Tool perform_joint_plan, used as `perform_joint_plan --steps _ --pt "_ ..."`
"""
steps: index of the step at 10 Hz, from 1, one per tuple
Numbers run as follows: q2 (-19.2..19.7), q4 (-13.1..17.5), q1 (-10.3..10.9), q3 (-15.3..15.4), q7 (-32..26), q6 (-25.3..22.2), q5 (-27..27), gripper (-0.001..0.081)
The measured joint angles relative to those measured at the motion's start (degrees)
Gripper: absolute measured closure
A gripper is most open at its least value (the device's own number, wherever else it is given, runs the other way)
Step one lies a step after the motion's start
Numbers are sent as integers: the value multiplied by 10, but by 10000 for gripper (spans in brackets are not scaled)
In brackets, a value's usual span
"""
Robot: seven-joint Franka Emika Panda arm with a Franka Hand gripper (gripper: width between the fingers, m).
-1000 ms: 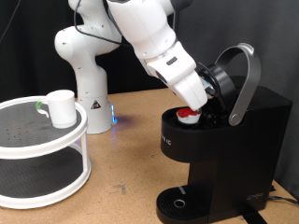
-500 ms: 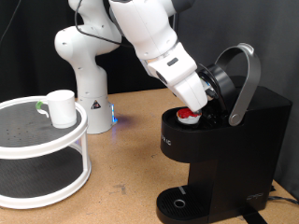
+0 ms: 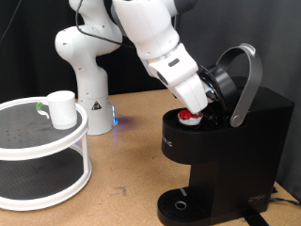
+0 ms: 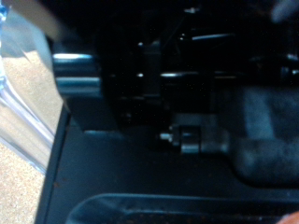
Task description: Make a cup of coffee with the keurig machine
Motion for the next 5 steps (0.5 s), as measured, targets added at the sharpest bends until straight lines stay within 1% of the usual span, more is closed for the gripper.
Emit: perform_joint_plan --steps 2,5 --pt "1 0 -1 -1 0 0 15 0" --pt "-1 0 -2 -2 -10 6 15 0"
